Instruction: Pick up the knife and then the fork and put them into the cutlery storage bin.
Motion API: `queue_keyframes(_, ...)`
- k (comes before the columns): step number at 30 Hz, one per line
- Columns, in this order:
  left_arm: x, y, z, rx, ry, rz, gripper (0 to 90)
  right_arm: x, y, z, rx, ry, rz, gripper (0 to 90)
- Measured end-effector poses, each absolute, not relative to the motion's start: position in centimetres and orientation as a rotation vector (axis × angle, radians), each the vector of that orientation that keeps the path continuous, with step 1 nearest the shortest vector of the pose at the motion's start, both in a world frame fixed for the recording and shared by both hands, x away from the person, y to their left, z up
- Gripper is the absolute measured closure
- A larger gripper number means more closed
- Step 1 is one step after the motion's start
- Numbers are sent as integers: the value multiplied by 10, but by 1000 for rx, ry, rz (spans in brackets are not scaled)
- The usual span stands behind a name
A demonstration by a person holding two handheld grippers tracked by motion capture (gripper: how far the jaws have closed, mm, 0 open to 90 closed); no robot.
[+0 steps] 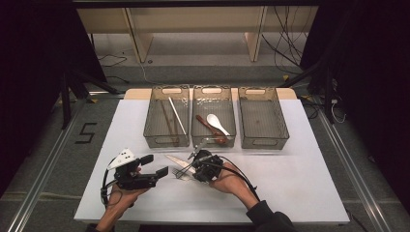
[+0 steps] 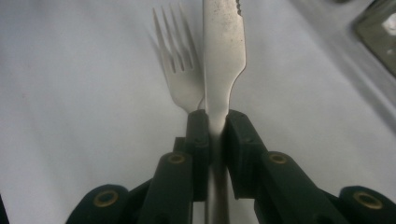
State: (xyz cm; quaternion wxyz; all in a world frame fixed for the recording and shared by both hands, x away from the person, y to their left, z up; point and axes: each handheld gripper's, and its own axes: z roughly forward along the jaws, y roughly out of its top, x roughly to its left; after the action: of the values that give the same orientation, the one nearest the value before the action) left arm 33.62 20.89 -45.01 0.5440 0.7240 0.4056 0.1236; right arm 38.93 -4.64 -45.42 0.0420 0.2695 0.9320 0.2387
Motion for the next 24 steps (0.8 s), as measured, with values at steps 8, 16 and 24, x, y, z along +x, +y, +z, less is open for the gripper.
queue_keyframes(8,336,209,-450,1715,962,295,167,395,-67,-434,850,2791,790,807)
queue_keyframes(16,336,209,-450,1716,960,297,167,402,-88,-415,891,2721,830,807)
queue_keyframes(24,336,208,-450,1712,964,295,167,409,-102,-402,927,2674,846,807)
